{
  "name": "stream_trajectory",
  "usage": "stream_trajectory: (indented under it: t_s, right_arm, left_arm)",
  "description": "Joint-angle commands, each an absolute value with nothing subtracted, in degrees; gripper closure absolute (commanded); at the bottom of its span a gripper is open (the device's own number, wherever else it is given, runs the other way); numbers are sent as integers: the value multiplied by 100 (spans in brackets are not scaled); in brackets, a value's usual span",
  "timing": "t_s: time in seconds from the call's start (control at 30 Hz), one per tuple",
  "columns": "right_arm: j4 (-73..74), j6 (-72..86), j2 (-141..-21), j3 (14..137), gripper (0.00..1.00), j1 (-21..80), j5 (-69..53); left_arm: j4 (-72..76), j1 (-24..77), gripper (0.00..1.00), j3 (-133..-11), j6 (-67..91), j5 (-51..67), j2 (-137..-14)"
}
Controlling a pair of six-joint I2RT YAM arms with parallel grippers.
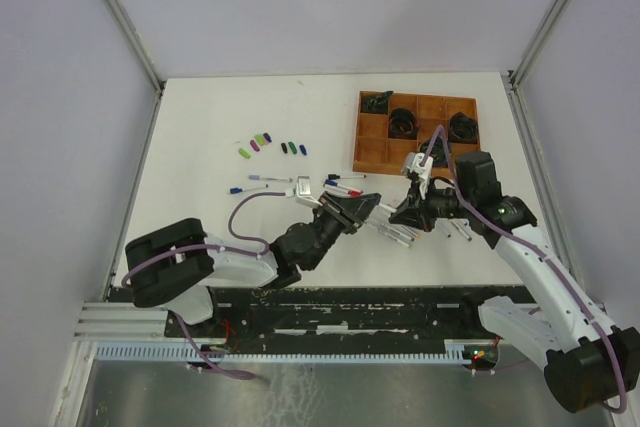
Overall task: Open the pen caps
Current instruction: Open the pen cap from the pen.
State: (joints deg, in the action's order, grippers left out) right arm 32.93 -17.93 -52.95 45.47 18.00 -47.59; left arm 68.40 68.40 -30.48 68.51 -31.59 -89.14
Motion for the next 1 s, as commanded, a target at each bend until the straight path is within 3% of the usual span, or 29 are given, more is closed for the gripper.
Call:
stream_trajectory:
  t_s: [0.0, 0.2, 0.23, 0.3, 0.33, 0.47, 0.57, 0.7, 0.97]
  right_arm:
    - [3137, -1891, -5360, 4570, 99, 1841, -4670]
    - [3162, -1935, -5385, 4562, 99, 1861, -4710]
    - [3175, -1954, -5391, 4562, 99, 1863, -4718]
    - [3201, -2001, -5413, 4560, 98, 1867, -4763]
    - [3246, -2042, -5427, 4576, 97, 1860, -4792]
    - [3357, -2088, -5404, 4651, 58, 1863, -4949]
    - [3308, -2030, -5310, 4671, 43, 1863, -5035]
    - [3155, -1914, -5261, 4600, 42, 1852, -4924]
    - [3112, -1883, -5247, 4578, 51, 1862, -4883]
  left_arm:
    - [7337, 6873, 71, -3195, 6978, -3354, -8841]
    - [7180, 6873, 70, -3105, 6874, -3500, -8676]
    - [7187, 6874, 73, -3108, 6862, -3493, -8674]
    - [7239, 6873, 94, -3119, 6777, -3471, -8669]
    - [7246, 6877, 97, -3128, 6715, -3461, -8663]
    - [6843, 6874, 97, -3186, 6493, -3451, -8574]
    - [6713, 6873, 97, -3182, 6438, -3386, -8579]
    - [6685, 6876, 97, -3319, 6372, -3094, -8748]
    - [6465, 6872, 97, -3740, 6328, -2719, -9109]
